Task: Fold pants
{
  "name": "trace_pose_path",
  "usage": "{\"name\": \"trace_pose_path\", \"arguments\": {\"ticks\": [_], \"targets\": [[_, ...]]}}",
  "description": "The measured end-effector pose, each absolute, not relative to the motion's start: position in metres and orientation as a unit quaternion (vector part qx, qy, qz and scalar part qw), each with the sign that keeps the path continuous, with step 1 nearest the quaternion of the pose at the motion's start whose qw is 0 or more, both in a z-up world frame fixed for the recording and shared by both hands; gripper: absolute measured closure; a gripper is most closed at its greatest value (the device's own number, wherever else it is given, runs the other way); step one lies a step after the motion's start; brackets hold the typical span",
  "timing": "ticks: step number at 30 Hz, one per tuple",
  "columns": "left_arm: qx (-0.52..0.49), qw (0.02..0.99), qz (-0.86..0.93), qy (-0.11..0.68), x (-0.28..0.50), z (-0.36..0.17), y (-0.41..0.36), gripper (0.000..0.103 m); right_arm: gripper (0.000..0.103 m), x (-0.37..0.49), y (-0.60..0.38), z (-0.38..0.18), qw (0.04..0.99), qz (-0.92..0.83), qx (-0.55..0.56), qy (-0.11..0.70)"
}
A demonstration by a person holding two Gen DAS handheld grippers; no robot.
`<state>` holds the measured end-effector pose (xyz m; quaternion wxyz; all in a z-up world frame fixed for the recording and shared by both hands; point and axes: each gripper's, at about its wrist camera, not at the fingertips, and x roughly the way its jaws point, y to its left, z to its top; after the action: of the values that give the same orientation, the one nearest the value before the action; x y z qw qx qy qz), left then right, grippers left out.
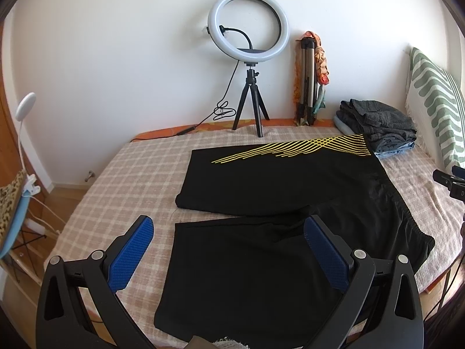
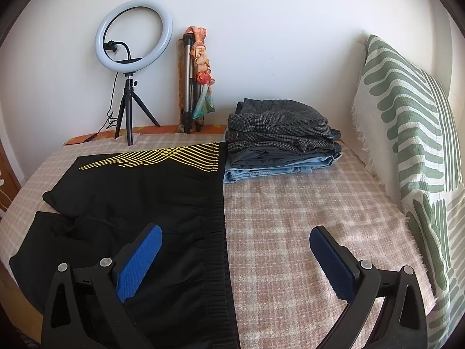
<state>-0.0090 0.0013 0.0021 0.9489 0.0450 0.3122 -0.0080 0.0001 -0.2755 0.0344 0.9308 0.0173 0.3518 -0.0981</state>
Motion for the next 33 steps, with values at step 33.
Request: {"name": "trace_pose_path", "arguments": {"ticks": [33], "targets": [[0.047, 0.949, -0.008, 0.313, -0.0115, -0.0009, 0.0012, 0.0, 0.0, 0.0018, -0.2739, 0.0352, 0.931, -0.097, 0.015, 0.353]]}}
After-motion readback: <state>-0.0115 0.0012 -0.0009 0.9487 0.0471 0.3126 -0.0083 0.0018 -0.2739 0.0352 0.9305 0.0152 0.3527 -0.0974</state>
